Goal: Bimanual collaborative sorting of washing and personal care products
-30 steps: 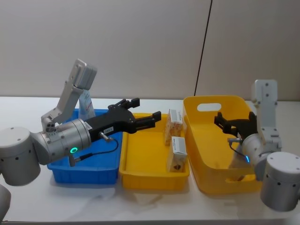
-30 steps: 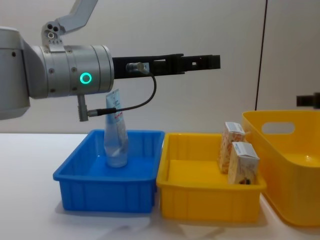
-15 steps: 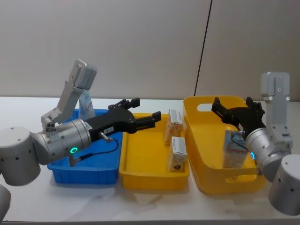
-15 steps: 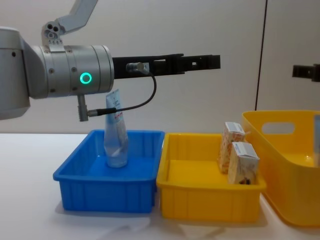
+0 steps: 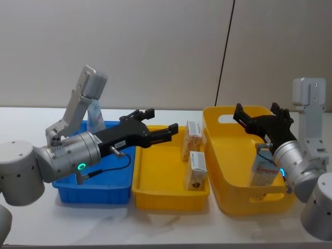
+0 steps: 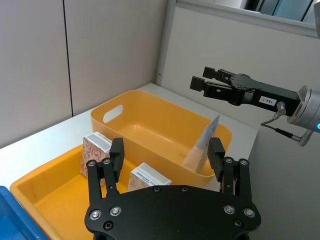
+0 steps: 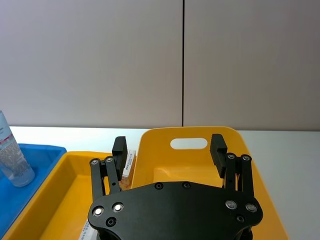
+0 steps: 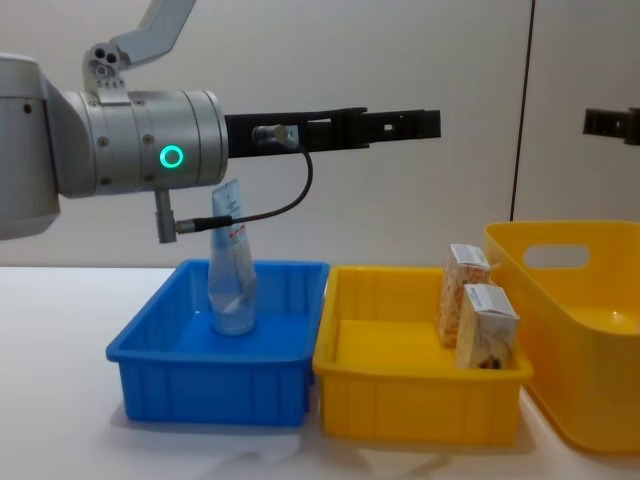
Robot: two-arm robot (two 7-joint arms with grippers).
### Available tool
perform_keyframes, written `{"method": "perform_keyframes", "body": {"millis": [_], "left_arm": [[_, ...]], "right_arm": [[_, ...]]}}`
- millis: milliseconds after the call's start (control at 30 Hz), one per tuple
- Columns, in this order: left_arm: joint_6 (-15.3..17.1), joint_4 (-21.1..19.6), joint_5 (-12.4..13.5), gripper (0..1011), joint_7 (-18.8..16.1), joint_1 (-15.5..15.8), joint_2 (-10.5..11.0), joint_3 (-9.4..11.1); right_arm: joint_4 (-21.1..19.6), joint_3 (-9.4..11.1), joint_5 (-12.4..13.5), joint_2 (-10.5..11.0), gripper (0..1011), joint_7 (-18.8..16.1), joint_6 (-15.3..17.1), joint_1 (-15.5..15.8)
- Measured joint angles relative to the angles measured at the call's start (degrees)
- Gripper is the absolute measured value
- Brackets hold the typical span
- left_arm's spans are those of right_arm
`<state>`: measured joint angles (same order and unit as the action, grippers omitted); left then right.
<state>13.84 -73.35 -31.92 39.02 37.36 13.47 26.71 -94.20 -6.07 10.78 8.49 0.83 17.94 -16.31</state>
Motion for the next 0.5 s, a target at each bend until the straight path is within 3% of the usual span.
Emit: {"method": "perform_keyframes", "body": {"millis": [167,500], "left_arm": [[-0.19,-0.53,0.44,1001,-0.94,-0.60,0.18,-0.01],[-2.41,-3.74,3.83,1001,-7.22,-4.46,1.55,-0.12]], "right_arm": [[-0.31,-0.29,0.25,0.51,1004,-0.19,-0.67,0.77],[-2.22,-2.15,1.80,3.37,1004,-1.48,-4.94,5.31]]}}
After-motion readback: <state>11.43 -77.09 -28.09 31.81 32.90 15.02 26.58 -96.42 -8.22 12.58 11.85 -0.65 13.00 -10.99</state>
